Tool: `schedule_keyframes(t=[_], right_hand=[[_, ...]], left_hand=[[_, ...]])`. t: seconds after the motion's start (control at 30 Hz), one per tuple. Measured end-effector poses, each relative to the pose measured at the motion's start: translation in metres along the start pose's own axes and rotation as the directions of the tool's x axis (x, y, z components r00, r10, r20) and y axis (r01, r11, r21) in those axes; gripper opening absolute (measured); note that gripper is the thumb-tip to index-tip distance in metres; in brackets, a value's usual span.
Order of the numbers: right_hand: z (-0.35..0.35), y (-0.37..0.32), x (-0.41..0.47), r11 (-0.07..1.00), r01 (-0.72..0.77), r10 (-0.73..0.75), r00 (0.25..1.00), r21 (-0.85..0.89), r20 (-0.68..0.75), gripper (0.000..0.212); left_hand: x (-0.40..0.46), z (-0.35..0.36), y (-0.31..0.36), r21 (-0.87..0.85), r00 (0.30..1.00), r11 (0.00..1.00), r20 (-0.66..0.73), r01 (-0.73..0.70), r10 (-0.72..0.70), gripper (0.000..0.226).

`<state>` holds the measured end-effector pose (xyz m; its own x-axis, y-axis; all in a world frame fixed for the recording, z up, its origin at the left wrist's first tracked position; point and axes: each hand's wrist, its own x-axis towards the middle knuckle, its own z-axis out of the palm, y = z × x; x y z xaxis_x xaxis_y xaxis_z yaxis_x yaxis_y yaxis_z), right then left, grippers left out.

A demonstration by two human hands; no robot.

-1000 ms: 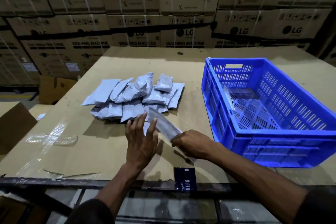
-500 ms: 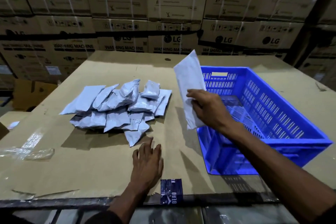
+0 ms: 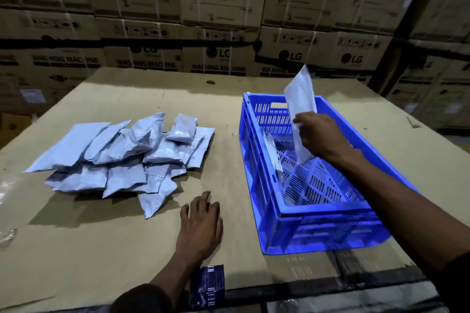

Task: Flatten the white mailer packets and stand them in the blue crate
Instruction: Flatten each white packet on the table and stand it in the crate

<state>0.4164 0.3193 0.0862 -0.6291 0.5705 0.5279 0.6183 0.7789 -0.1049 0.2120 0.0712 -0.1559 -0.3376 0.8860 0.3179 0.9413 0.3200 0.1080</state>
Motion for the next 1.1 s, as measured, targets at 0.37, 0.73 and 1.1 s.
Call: schedule_keyframes(t=[0.37, 0.73, 1.1], right_hand=[[0.089, 0.020, -0.005, 0.960, 0.202, -0.018, 0.736, -0.194, 0.676, 0.024], [0.096, 0.027, -0.005, 0.708, -0.658, 0.357, 0.648, 0.258, 0.673, 0.086], [0.088, 0.013, -0.003, 0.766, -0.583, 0.323, 0.713, 0.271, 0.623, 0.094]], left_hand=[[0.017, 0.007, 0.003, -0.011, 0.999, 0.999, 0.024, 0.049, -0.048, 0.039], [0.015, 0.004, 0.005, -0.011, 1.000, 1.000, -0.008, 0.029, -0.029, 0.033], [0.015, 0.002, 0.005, -0.013, 0.999, 0.999, 0.004, 0.033, -0.033, 0.035]])
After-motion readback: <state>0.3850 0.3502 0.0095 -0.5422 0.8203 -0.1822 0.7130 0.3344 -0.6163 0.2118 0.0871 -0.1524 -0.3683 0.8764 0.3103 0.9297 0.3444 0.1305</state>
